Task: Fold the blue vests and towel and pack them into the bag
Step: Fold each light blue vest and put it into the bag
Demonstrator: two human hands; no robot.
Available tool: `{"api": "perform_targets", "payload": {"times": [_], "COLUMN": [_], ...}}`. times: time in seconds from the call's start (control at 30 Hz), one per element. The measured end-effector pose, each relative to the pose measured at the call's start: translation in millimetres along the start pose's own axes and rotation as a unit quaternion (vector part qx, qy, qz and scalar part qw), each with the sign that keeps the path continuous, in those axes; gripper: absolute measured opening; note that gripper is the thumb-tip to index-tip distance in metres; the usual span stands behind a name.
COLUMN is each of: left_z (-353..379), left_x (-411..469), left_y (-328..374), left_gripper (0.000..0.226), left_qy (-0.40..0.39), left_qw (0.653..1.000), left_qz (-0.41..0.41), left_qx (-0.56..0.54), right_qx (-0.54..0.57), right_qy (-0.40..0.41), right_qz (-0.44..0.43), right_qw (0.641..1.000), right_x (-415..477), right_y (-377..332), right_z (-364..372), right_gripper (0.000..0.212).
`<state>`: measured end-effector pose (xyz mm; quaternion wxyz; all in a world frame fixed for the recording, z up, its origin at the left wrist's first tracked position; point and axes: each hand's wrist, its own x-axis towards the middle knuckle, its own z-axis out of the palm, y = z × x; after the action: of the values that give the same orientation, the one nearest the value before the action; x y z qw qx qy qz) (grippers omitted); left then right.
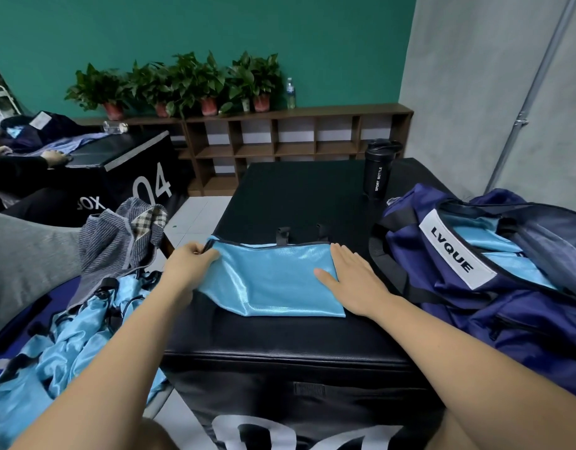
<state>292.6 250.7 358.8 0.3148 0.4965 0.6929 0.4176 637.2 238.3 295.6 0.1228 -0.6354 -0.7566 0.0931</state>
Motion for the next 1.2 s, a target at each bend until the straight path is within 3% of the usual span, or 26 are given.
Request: {"api": "perform_targets", "payload": {"times": [0.17,0.3,0.43,0.7,0.93,1.2], "left_z": [33,64,92,131,132,111], "left_x": [-19,-33,-52,-75,-84,-88], "left_y": [24,36,44,46,47,41], "left_gripper": [0.018,0.021,0.010,0.037,0.047,0.063], "left_qy": [-0.058,-0.067,-0.093,-0.191,-0.260,-0.344], "left_qw": [0.994,0.992,0.989,0.969,0.950,0.925], "left_qz": [0.051,0.086,0.106,0.147,0.167,0.160], "left_qx": [-0.081,-0.069,-0.036,0.050,0.052,0.023], "right_qx": [-0.014,-0.007,0.018,0.056,0.064,0.064], "right_qy": [-0.001,-0.004,0.001,-0.002,-0.001,-0.004], "right_qz": [-0.003,0.000,0.009,0.027,0.029,0.024], "right_qw": [1.000,1.000,1.000,0.998,0.998,0.998], "right_x": [1,0,3,4,6,1], "right_y": [2,1,2,2,5,4], "right_z": [3,0,-1,-3,0,-7], "right_gripper": [0.090,0.088,0.086,0.079,0.086,0.070]}}
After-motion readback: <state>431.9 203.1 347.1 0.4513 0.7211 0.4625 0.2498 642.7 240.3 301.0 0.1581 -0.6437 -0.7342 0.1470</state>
